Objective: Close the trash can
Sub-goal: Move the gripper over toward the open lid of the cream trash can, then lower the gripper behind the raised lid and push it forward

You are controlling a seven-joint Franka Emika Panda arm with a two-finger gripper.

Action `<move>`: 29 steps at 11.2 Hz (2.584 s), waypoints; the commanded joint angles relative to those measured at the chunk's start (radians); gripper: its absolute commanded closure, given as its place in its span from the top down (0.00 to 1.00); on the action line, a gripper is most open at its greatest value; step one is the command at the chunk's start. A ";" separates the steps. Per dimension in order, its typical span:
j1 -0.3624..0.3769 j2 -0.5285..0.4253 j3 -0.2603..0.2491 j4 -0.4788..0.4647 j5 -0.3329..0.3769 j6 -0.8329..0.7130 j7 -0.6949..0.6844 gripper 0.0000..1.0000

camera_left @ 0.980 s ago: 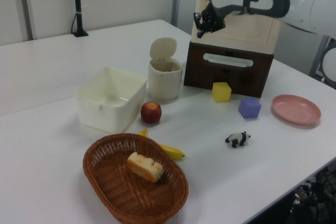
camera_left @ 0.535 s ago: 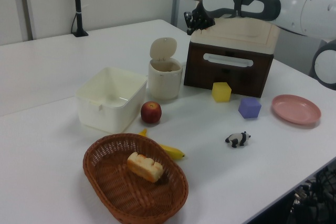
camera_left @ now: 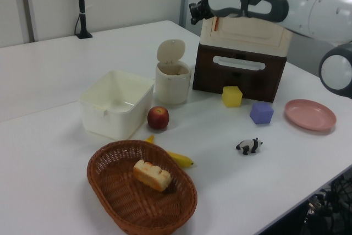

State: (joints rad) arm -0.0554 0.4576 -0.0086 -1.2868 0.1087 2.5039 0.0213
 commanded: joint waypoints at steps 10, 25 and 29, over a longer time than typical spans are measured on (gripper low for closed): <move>0.026 0.167 -0.016 0.069 0.011 0.193 -0.089 0.04; 0.043 0.184 -0.014 0.041 -0.017 0.199 -0.097 0.05; 0.043 0.142 -0.002 -0.049 -0.034 0.199 -0.124 0.05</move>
State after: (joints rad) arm -0.0215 0.6464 -0.0095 -1.2465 0.0897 2.6854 -0.0643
